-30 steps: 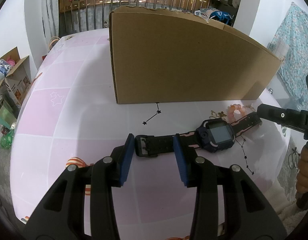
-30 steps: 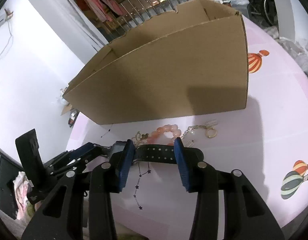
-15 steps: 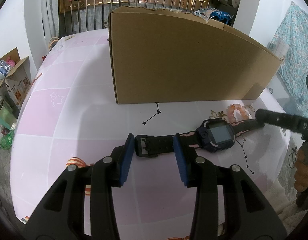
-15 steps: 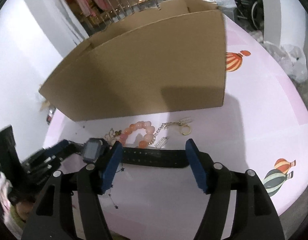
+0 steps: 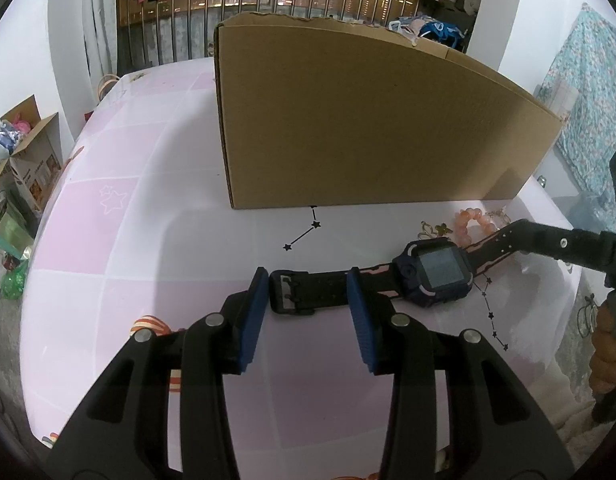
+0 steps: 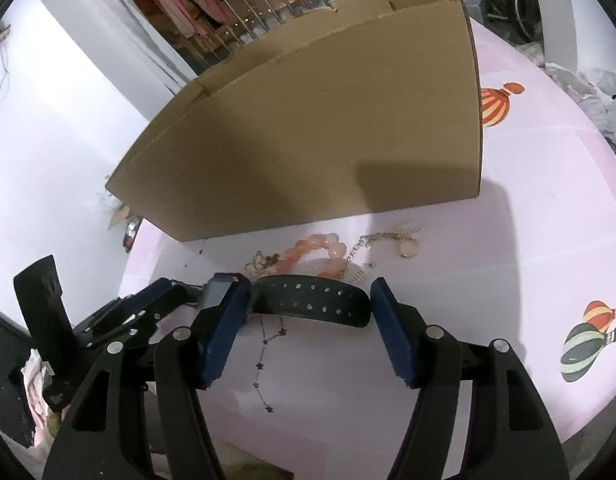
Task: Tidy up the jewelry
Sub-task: 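Hold the black watch strap closed in both grippers, then lift the black watch strap up toward the box with both grippers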
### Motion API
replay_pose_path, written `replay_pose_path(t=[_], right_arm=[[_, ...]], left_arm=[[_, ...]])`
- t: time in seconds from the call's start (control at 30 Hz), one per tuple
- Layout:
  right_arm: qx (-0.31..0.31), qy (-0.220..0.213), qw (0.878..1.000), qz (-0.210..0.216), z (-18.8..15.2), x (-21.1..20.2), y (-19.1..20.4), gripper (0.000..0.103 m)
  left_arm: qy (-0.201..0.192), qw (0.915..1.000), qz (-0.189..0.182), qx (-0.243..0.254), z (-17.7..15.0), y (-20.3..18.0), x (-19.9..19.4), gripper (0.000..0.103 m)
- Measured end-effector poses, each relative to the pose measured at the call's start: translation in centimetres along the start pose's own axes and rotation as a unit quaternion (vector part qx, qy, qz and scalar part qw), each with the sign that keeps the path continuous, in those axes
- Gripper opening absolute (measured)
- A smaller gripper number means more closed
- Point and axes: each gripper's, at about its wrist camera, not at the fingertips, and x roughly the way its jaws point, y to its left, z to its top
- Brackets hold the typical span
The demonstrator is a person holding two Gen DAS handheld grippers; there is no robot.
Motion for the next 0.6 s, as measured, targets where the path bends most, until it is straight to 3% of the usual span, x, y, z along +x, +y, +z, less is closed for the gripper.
replay_pose_path(t=[0.17,0.33,0.4,0.6], right_arm=[[0.017,-0.005,1.0,0.009,0.0,0.1,-0.5,0.05],[0.009,-0.008,1.0,0.019,-0.1,0.2,0.2,0.028],[0.001,-0.009,1.0,0.02,-0.1,0.3,0.7,0.023],[-0.009,-0.013,1.0,0.019,0.0,0.1,0.8,0.02]], left_arm=[[0.0,1.0,0.0,0.002,-0.1,0.0,-0.1,0.037],[-0.001,1.0,0.002,0.006,-0.1,0.0,-0.1,0.037],[-0.001,0.9999,0.007,0.009,-0.1,0.0,-0.1,0.033],[0.001,1.0,0.008,0.003,0.1,0.5,-0.2,0.023]])
